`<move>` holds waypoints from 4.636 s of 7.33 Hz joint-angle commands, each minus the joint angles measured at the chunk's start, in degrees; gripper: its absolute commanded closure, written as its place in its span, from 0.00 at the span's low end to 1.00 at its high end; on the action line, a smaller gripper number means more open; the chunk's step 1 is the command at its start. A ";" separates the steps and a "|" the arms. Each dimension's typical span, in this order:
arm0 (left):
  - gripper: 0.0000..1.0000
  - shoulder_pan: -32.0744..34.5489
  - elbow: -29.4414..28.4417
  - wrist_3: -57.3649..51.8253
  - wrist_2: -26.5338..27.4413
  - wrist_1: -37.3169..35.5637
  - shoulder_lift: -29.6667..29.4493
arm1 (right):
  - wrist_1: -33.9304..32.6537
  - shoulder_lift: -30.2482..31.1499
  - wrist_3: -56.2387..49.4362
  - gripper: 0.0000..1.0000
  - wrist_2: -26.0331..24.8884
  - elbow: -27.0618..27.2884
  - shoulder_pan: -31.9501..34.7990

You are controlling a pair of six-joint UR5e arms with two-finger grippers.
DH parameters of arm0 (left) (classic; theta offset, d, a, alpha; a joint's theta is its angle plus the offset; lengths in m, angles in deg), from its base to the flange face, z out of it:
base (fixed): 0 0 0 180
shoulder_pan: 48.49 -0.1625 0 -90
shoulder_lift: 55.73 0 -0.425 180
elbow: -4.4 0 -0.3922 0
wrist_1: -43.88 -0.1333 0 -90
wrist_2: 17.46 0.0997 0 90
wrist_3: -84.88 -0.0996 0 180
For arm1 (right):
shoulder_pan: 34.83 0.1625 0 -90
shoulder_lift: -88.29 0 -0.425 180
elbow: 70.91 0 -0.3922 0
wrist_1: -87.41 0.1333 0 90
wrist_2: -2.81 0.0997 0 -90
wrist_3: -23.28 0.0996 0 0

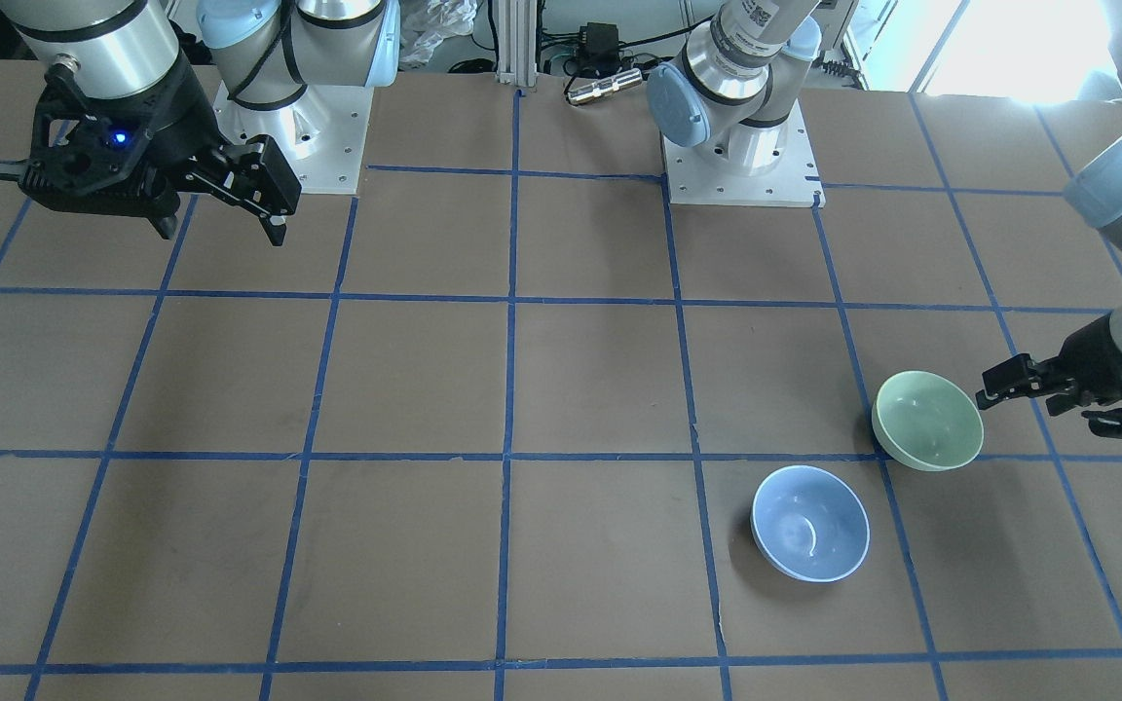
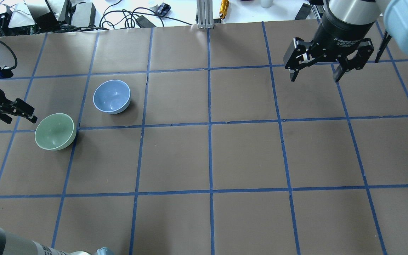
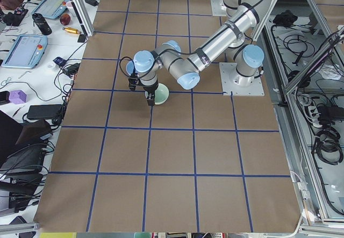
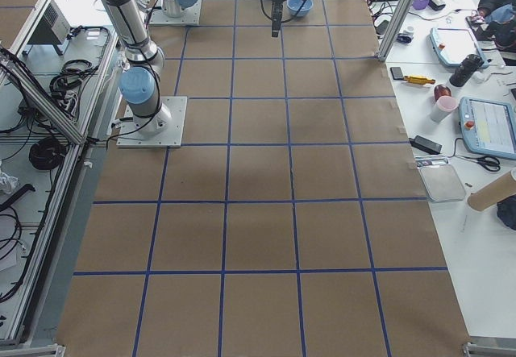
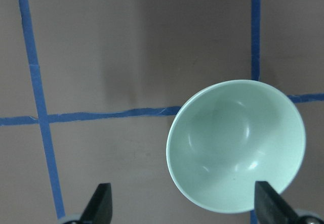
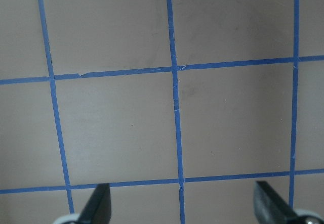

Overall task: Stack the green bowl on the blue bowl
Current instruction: 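Lower the left gripper and grasp the rim of the pale green bowl, then lift the green bowl with the left gripper and carry it over the blue bowl, then lower the green bowl into the blue bowl and open the left gripper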

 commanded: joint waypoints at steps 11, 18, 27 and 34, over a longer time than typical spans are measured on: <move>1.00 -0.27 1.07 0.39 -3.35 -3.35 0.09 | 0.05 0.00 0.00 0.00 0.00 0.00 0.00; 1.00 15.08 -9.34 20.84 -4.77 6.45 -0.86 | 0.05 0.00 0.00 0.00 0.00 0.00 0.00; 1.00 17.74 -10.39 22.98 -4.77 2.94 -7.54 | -0.04 0.00 0.00 0.00 0.00 0.00 0.00; 1.00 18.71 -11.80 25.08 -6.18 2.93 -8.95 | 0.05 0.00 0.00 0.00 0.00 0.00 0.00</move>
